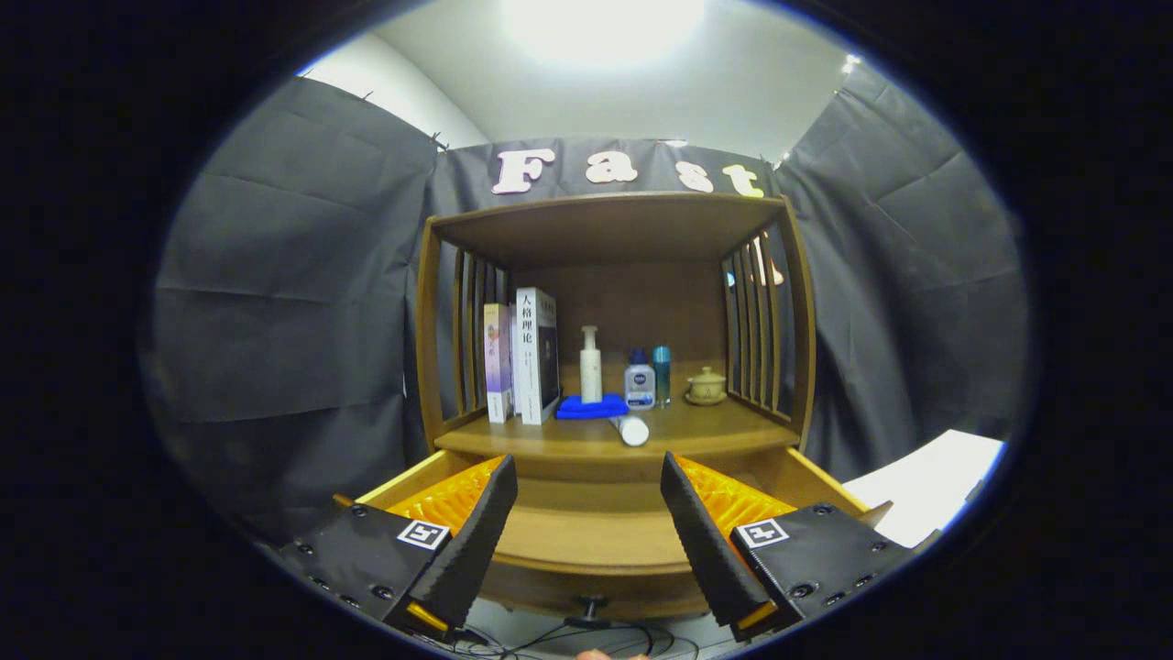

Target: Pull open the drawer, take out the items inside it, and place them on the countertop above the cabinet.

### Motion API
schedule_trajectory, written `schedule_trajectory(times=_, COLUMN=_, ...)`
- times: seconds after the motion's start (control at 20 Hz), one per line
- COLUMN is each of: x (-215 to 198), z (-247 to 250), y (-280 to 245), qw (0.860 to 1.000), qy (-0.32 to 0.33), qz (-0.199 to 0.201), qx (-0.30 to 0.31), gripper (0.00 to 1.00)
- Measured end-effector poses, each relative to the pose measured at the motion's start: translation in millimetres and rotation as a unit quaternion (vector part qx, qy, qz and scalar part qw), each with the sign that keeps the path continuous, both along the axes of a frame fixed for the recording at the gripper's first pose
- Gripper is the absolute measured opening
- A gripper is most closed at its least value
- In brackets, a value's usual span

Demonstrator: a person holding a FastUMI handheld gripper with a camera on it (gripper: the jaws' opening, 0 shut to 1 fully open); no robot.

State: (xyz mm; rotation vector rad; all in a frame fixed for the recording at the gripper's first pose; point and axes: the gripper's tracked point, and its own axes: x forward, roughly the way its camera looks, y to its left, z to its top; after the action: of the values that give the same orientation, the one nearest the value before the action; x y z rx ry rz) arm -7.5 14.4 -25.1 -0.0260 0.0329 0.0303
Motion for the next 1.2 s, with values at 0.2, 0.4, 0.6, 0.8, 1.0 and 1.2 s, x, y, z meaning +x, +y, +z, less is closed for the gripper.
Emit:
schedule_trajectory(times=0.2, x=-16, z=-42, y=0, qw=1.0, qy=0.022, qz=-0.009, qx=0.017, gripper=0.98)
schedule_trajectory(times=0.4, x=-30, z=-86, y=-17, qw=0.998, qy=0.052, qz=-0.036, qx=0.021, gripper=0.98)
schedule_trajectory(times=0.6, x=-34, z=-125, y=-27, qw=0.995, qy=0.085, qz=-0.055, qx=0.007, gripper=0.98)
schedule_trajectory(times=0.8, x=-30, z=-140, y=-25, qw=0.994, qy=0.097, qz=-0.055, qx=-0.01, gripper=0.98)
schedule_trajectory(times=1.0, x=-20, z=-146, y=-27, qw=0.993, qy=0.103, qz=-0.06, qx=-0.008, gripper=0.99)
schedule_trajectory(times=1.2, x=-13, z=-151, y=-27, qw=0.992, qy=0.112, qz=-0.065, qx=-0.003, gripper=1.0)
